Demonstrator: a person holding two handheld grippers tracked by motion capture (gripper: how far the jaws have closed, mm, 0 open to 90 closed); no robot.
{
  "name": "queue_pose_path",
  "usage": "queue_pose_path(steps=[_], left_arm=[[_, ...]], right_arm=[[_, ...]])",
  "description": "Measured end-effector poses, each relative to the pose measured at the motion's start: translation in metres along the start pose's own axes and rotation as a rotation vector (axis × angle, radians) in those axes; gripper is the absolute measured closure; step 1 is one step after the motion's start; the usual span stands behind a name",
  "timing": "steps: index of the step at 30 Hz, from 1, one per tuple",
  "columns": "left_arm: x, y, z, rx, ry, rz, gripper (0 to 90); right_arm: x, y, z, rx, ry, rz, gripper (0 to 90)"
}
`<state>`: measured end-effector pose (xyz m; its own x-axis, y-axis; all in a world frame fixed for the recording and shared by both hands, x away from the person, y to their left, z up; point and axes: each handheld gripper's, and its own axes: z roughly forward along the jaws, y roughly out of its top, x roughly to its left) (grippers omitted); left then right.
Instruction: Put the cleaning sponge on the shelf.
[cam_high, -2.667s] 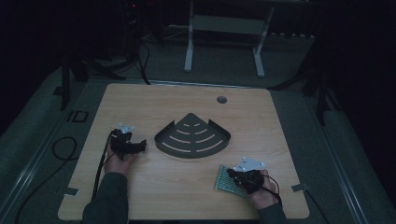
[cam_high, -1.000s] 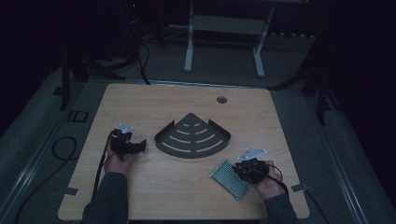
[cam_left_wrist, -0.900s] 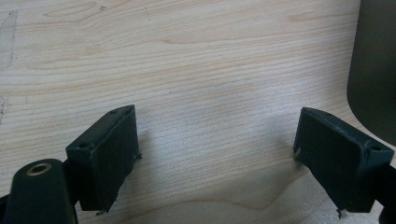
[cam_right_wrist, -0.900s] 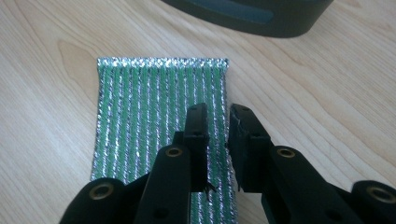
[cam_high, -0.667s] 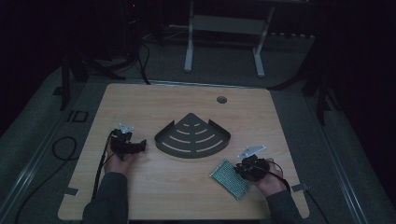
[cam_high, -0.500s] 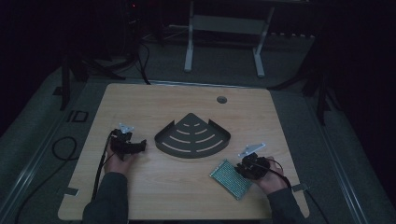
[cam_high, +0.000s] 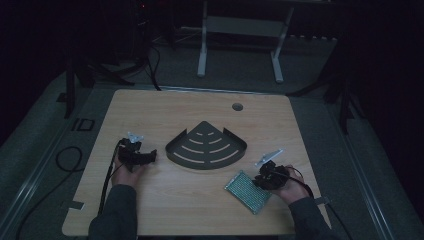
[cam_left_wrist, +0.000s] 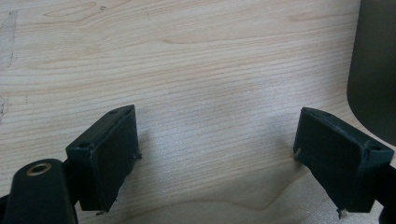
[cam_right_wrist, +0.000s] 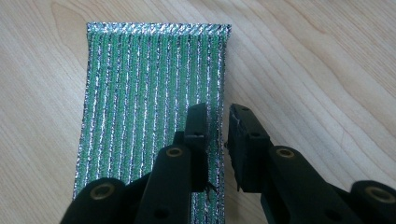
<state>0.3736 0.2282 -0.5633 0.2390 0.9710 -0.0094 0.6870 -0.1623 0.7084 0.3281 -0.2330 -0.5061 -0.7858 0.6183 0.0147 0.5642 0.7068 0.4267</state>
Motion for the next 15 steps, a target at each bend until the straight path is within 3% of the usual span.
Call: queue_pose_path(steps=[7, 15], left_arm=[[0.0000, 0.0000, 0.0000, 0.000, 0.000, 0.000, 14.2], [0.0000, 0.0001, 0.0001, 0.000, 0.000, 0.000, 14.2]], right_arm=[[-0.0003, 0.0035, 0.0031, 0.027, 0.015, -0.006, 77.3], [-0.0076, 0.0050, 0.0075, 0.059, 0.050, 0.022, 73.5]])
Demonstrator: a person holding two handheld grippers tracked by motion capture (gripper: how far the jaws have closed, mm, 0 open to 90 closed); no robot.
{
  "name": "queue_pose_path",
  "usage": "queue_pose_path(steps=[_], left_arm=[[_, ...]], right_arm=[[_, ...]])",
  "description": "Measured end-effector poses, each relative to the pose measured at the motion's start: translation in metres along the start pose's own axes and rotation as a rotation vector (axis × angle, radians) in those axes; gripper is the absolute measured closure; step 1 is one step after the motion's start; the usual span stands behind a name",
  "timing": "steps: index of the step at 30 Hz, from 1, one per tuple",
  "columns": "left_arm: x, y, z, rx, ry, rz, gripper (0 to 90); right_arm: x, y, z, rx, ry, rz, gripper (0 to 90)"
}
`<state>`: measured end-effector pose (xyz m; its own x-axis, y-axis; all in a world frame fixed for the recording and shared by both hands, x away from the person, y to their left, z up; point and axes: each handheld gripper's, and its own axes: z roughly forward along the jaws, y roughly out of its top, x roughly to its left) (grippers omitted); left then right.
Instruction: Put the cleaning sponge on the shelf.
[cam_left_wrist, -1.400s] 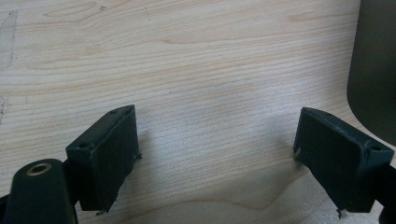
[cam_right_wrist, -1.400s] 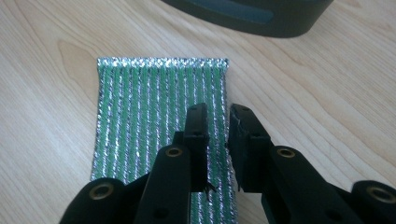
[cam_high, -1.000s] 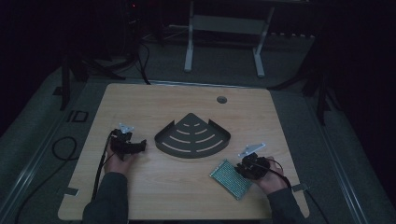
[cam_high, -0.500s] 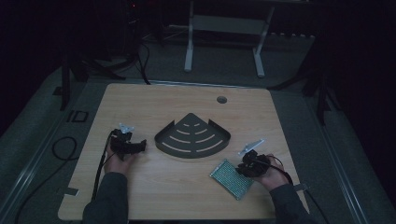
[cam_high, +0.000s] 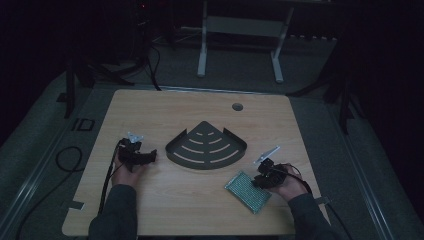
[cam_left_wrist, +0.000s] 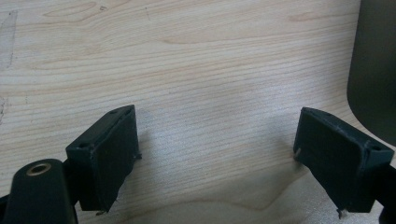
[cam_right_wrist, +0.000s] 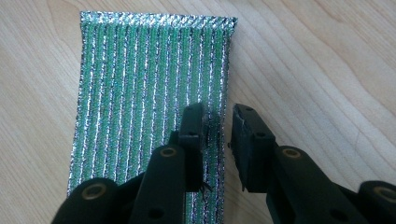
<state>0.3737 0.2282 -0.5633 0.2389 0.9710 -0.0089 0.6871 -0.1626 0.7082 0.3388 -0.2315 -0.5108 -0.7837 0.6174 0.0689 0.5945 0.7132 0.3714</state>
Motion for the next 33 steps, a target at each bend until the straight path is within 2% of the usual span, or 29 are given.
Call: queue_pose_path(steps=[2, 4, 10, 21, 23, 28, 30, 33], left_arm=[[0.000, 0.000, 0.000, 0.000, 0.000, 0.000, 14.2], [0.000, 0.000, 0.000, 0.000, 0.000, 0.000, 14.2], [0.000, 0.000, 0.000, 0.000, 0.000, 0.000, 14.2], [0.000, 0.000, 0.000, 0.000, 0.000, 0.000, 14.2], [0.000, 0.000, 0.000, 0.000, 0.000, 0.000, 14.2], [0.000, 0.000, 0.000, 0.000, 0.000, 0.000, 14.2], [0.000, 0.000, 0.000, 0.000, -0.001, 0.000, 14.2], [0.000, 0.000, 0.000, 0.000, 0.000, 0.000, 14.2]], right_arm=[[-0.001, 0.000, 0.001, -0.001, 0.006, -0.001, 73.3], [-0.006, 0.001, 0.002, 0.013, 0.033, 0.022, 73.1], [-0.012, 0.003, 0.004, 0.035, 0.081, 0.042, 75.2], [-0.018, 0.010, 0.007, 0.090, 0.131, 0.050, 76.9], [-0.017, 0.011, 0.008, 0.099, 0.135, 0.048, 79.6], [-0.015, 0.014, 0.008, 0.122, 0.129, 0.023, 82.4], [-0.010, 0.018, 0.007, 0.147, 0.098, -0.019, 85.0], [-0.005, 0.022, 0.007, 0.167, 0.059, -0.051, 87.5]])
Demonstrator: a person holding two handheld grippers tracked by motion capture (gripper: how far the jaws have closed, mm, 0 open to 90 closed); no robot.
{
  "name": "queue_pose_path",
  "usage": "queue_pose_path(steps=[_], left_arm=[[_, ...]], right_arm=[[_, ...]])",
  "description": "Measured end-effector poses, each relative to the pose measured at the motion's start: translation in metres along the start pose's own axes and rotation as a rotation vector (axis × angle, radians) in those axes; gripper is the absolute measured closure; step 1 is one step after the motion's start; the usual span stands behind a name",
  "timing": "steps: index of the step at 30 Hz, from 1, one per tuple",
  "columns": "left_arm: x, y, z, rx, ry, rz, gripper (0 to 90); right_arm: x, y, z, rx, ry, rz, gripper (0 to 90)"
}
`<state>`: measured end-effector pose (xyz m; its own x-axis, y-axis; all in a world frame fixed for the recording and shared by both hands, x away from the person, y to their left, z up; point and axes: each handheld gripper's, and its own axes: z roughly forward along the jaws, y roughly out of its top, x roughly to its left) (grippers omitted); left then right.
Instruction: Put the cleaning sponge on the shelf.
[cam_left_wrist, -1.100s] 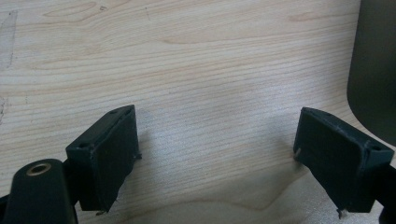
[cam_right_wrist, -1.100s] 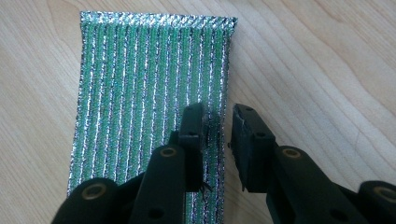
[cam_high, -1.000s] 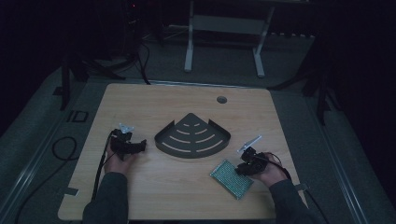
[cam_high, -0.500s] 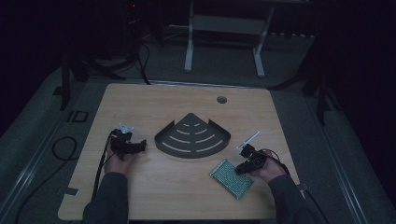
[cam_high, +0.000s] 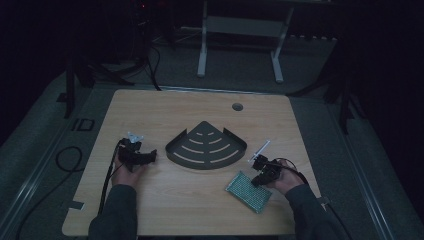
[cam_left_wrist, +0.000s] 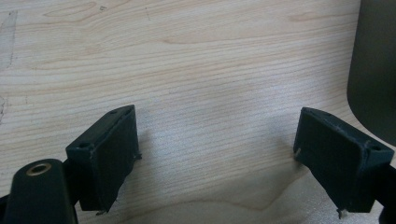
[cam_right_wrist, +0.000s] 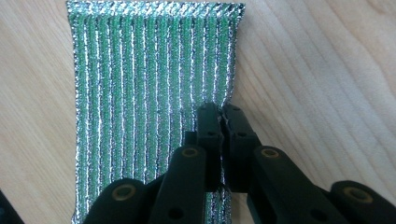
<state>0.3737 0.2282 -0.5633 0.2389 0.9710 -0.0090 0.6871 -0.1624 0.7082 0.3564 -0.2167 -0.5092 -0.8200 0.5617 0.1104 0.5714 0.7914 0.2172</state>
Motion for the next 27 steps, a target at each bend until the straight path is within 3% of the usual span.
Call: queue_pose_path(steps=[3, 27], left_arm=[[0.000, 0.000, 0.000, 0.000, 0.000, 0.000, 14.2], [0.000, 0.000, 0.000, 0.000, 0.000, 0.000, 14.2]], right_arm=[[0.003, 0.002, -0.001, 0.002, -0.034, -0.002, 88.3], [-0.002, 0.005, -0.034, -0.060, -0.083, 0.004, 89.3]])
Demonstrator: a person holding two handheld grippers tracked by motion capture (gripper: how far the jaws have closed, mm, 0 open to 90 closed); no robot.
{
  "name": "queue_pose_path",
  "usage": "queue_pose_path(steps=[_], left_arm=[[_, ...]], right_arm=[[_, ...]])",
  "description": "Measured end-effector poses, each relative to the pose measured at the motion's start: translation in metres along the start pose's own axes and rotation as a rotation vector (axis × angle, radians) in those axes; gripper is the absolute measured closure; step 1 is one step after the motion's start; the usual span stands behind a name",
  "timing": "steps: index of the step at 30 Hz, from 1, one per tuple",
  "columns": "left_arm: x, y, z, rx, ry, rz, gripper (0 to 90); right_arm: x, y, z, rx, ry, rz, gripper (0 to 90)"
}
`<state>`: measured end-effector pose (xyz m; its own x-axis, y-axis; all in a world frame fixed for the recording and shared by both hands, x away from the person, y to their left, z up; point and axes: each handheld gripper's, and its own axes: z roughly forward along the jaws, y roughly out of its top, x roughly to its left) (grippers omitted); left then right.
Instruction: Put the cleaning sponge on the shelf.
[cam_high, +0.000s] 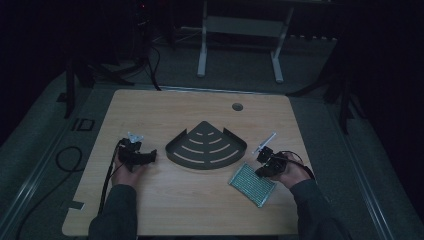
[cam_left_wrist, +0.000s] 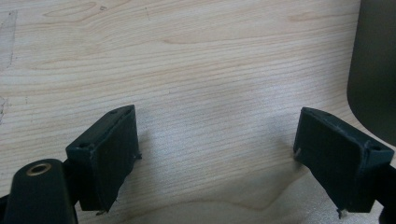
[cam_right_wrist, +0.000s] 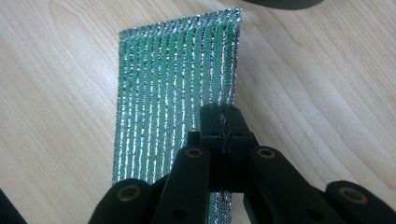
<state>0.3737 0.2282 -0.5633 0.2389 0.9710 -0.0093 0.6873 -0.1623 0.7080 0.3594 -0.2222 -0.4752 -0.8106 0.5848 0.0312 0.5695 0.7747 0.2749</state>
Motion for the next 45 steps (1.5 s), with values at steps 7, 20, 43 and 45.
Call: queue_pose_path(steps=[7, 20, 43, 45], left_arm=[[0.000, 0.000, 0.000, 0.000, 0.000, 0.000, 14.2], [0.000, 0.000, 0.000, 0.000, 0.000, 0.000, 14.2], [0.000, 0.000, 0.000, -0.002, 0.000, -0.002, 14.2], [0.000, 0.000, 0.000, -0.001, 0.000, -0.001, 14.2]], right_arm=[[-0.004, 0.001, -0.009, -0.018, -0.019, 0.001, 89.3], [-0.007, 0.014, -0.029, -0.032, -0.045, -0.022, 89.4], [-0.015, 0.041, -0.051, -0.038, -0.066, -0.053, 89.4], [-0.015, 0.043, -0.052, -0.038, -0.066, -0.051, 89.3]])
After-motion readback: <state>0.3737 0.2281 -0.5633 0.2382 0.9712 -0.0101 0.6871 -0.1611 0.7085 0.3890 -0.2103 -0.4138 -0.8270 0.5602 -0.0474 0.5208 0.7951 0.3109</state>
